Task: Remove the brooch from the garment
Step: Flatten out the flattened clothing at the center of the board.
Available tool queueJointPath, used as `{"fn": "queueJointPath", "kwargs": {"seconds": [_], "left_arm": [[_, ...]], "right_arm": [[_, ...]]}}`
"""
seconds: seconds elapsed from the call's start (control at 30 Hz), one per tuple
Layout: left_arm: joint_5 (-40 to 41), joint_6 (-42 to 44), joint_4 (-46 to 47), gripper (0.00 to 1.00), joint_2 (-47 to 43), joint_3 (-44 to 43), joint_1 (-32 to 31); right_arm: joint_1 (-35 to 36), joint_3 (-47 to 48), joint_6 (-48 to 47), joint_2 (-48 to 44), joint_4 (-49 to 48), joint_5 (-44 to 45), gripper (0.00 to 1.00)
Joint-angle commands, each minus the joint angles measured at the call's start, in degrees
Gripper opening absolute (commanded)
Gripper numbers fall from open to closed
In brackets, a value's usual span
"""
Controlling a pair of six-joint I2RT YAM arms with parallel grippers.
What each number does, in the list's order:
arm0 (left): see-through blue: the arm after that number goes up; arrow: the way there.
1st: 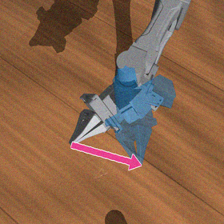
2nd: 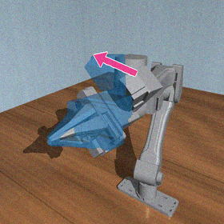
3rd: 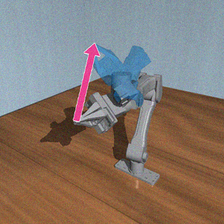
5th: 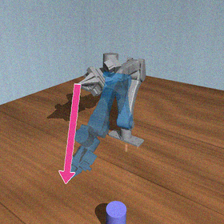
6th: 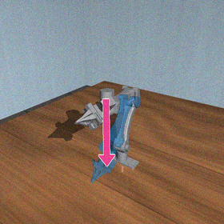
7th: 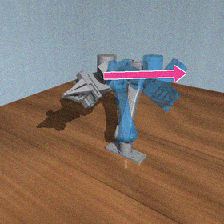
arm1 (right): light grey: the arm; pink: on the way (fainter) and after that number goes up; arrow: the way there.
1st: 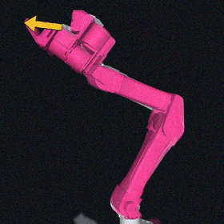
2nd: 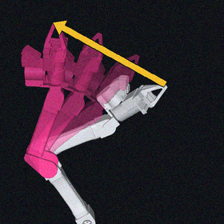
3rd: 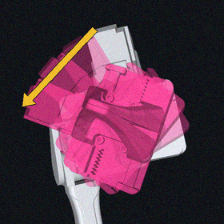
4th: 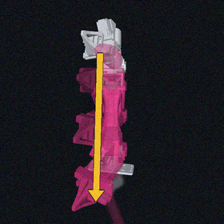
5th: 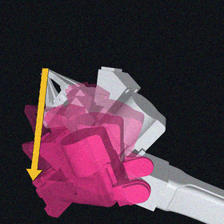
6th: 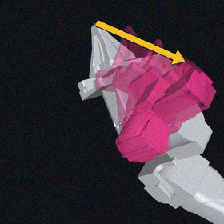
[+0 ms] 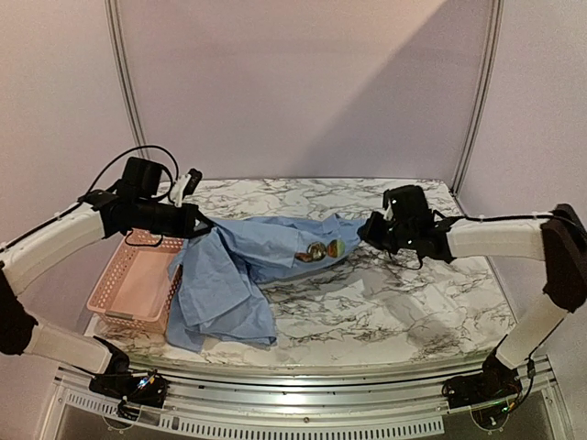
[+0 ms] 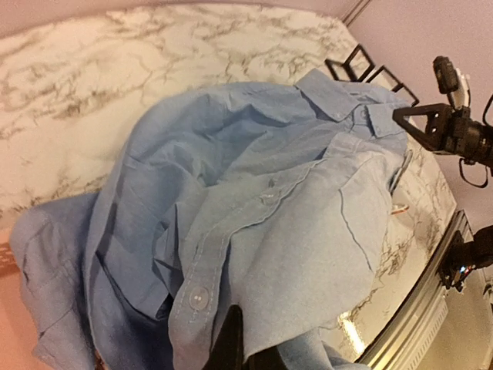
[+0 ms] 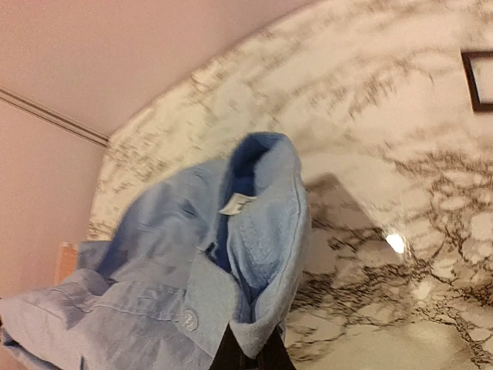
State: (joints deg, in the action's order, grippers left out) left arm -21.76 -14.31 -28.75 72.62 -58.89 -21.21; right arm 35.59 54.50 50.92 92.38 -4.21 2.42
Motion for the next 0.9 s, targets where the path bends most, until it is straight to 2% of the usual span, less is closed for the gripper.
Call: {"fn": "queueJointPath", "kwargs": {"seconds": [0.0,0.2,0.47,0.63,0.87], "left_arm": [[0.6,2.6,1.5,0.00,-6.1,-1.6,1.0],[1.7,2.9,-1.9,0.00,-10.5,-6.3,1.8],[1.6,1.7,-3.6,0.00,-10.5,-7.1,2.3],[5.3,2.0,-7.5,0.00,-5.5,-7.0,2.3],[5.7,2.0,-10.1,0.04,-2.6,-3.6,2.1]], "right_arm": [[0.0,3.6,-7.8,-11.2,3.3,4.7,0.00],[0.0,7.2,-14.0,-21.1,7.9,7.6,0.00],[0.0,8.5,-16.9,-25.3,7.2,11.2,0.00],[0.0,10.0,-18.3,-21.8,5.0,10.9,0.00],[0.1,15.6,-17.7,-9.2,7.7,12.9,0.00]]}}
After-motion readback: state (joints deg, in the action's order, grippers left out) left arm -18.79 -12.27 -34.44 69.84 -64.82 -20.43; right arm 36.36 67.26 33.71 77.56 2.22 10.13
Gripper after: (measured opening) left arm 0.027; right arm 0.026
